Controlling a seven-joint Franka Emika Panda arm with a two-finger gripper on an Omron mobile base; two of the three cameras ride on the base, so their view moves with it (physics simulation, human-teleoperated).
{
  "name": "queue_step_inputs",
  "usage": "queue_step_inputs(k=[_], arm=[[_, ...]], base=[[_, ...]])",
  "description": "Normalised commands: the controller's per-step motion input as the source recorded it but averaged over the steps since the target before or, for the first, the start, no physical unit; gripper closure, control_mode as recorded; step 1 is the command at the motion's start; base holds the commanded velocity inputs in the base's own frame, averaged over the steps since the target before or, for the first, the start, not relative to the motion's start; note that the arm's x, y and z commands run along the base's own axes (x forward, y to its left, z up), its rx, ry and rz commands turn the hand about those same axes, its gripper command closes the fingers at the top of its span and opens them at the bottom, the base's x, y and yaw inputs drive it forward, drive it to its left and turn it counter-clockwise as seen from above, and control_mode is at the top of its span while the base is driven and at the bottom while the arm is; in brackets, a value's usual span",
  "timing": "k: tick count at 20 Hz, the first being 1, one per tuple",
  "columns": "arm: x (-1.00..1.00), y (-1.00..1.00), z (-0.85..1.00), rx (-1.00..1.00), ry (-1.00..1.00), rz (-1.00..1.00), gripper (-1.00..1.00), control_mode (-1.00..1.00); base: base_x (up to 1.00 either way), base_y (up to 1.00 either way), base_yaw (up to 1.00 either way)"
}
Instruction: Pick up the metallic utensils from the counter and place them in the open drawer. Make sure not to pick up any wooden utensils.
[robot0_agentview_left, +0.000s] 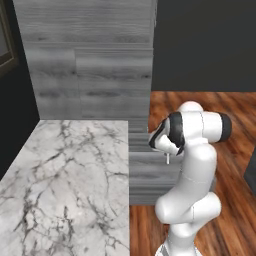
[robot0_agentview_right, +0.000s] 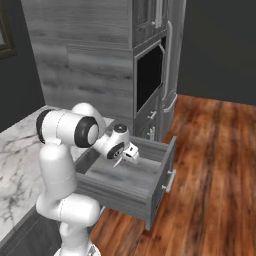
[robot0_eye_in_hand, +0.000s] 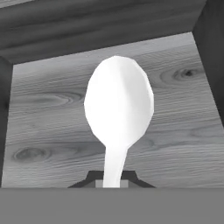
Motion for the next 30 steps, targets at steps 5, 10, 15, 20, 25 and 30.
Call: queue_step_inputs(k=[5, 10, 15, 20, 25, 30], arm=[[0.20, 0.13, -0.36, 0.00, 0.10, 0.00, 1.00, -1.00], [0.00, 0.40, -0.43, 0.00, 0.02, 0.02, 1.00, -1.00], [0.27, 0.07, -0.32, 0.02, 0.00, 0.02, 1.00, -1.00], [0.46, 0.00, -0.34, 0.06, 0.00, 0.06, 1.00, -1.00], [0.23, 0.00, -0.47, 0.04, 0.00, 0.06, 1.00, -1.00], [0.18, 0.00, -0.55, 0.00, 0.00, 0.06, 1.00, -1.00]], base=[[0.00, 0.00, 0.00], [0.00, 0.00, 0.00], [0.00, 0.00, 0.00], [0.00, 0.00, 0.00], [0.00, 0.00, 0.00], [0.00, 0.00, 0.00]])
